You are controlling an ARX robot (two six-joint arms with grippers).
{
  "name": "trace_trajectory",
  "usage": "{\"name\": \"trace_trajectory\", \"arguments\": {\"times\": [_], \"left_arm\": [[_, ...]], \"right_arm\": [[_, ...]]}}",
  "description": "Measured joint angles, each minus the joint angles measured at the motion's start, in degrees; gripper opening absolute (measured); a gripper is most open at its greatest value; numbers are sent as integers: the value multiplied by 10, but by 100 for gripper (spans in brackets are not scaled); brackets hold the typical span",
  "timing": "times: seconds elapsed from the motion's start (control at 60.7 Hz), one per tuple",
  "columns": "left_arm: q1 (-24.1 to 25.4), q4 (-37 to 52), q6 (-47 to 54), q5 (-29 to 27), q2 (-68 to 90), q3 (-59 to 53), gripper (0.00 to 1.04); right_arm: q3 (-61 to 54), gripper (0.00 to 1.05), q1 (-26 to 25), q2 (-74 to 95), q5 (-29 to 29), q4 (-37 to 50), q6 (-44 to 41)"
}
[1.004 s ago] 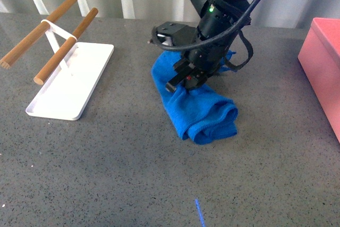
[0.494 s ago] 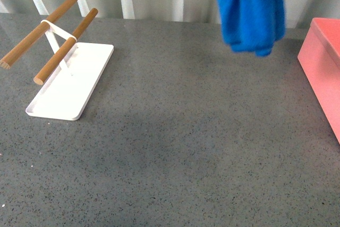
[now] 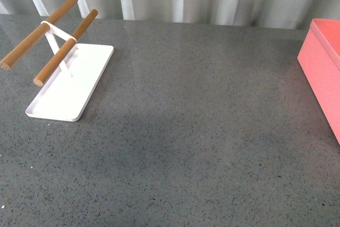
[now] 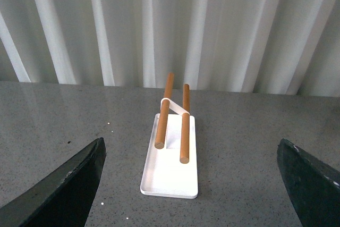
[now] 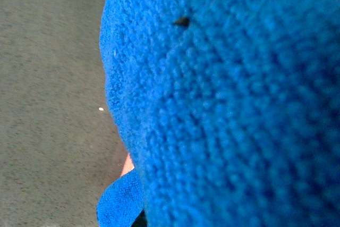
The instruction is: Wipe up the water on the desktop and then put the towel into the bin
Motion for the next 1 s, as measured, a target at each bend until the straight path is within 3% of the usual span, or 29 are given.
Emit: {"name": "trace_trajectory", "arguments": {"times": [0.198, 0.445, 1.004], "left_arm": [[0, 0, 0, 0, 0, 0, 98], [0, 0, 0, 0, 0, 0, 98], [0, 0, 0, 0, 0, 0, 98]], "right_arm": [[-27, 4, -51, -21, 31, -13, 22], [-73, 4, -97, -19, 4, -20, 57], [-120, 4, -138, 8, -19, 35, 52]]}}
